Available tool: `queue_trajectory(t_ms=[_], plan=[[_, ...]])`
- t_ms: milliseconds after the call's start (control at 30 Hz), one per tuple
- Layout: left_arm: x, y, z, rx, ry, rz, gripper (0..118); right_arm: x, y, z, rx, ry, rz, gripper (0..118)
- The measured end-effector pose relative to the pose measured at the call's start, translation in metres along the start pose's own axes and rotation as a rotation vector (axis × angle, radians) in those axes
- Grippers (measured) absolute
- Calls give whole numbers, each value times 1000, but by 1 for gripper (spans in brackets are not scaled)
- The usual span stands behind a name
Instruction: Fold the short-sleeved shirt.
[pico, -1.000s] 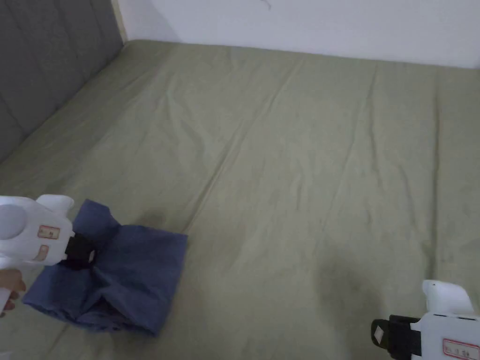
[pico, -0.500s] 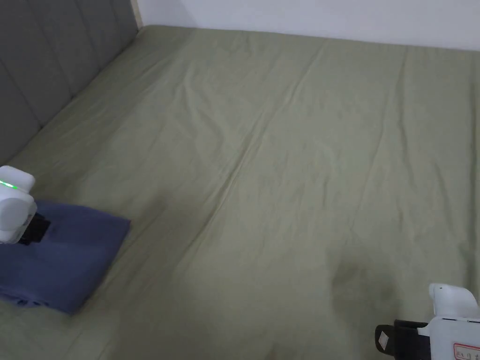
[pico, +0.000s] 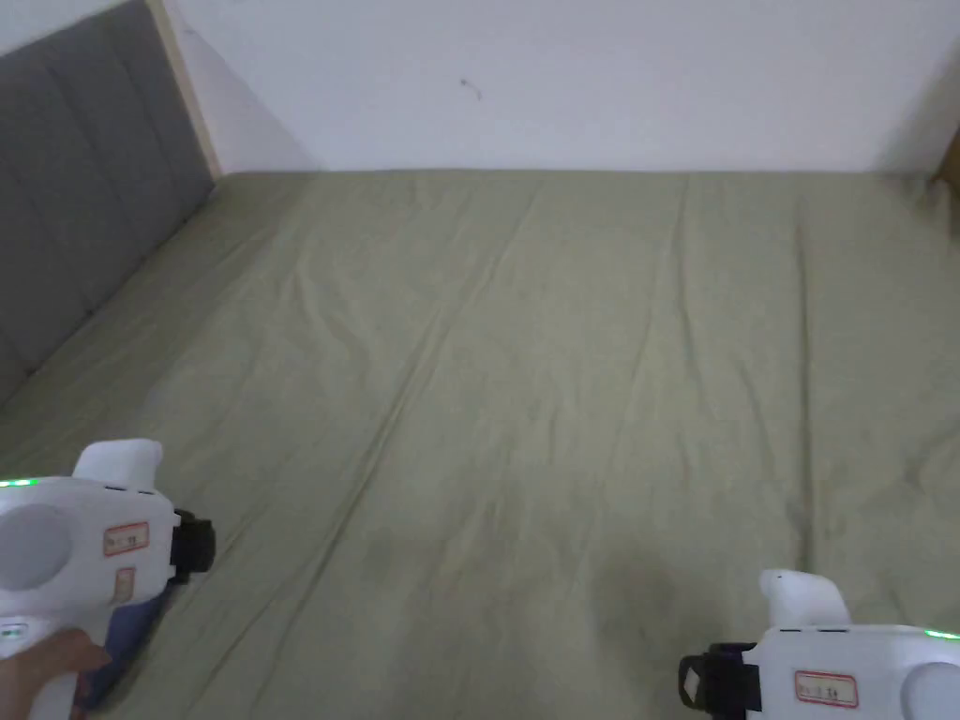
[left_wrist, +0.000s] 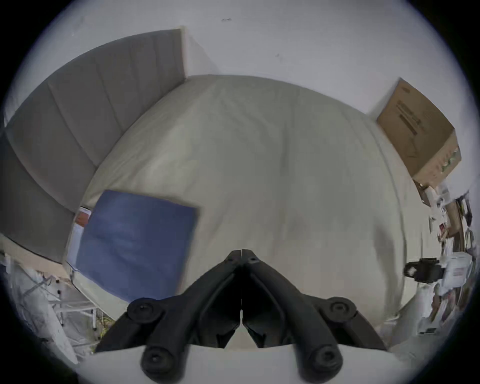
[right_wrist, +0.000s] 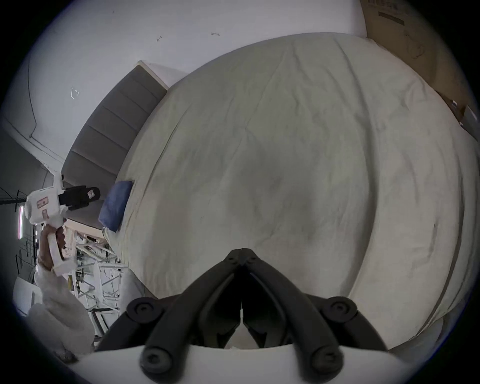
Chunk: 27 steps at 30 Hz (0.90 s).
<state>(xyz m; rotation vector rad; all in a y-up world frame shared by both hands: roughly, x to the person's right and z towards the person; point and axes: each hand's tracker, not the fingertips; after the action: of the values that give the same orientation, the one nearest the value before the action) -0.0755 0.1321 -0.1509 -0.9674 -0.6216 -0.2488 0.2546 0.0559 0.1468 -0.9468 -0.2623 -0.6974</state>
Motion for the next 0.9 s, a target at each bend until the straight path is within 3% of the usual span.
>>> queue_trajectory(t_ms=[67,167,333,467,567,733,900], plan=[[29,-5,12,24,-38,-48,0,1,-1,12,28,0,3,0],[74,-10,34,91,-68,-102,0,-4,0,36,106,-35,69,0],[124,-4,70,308,3,-156,0,-16,16,82,279,-78,106,0],[168,-4,101,461,51,-170,0,-45,35,123,485,-249,215,0],[195,-5,122,576,78,-202,0,-65,44,153,678,-343,236,0],[220,-6,152,766,98,-150,0,-90,44,195,921,-406,262,0],[230,-8,172,859,109,-117,0,-104,33,209,1030,-440,302,0]])
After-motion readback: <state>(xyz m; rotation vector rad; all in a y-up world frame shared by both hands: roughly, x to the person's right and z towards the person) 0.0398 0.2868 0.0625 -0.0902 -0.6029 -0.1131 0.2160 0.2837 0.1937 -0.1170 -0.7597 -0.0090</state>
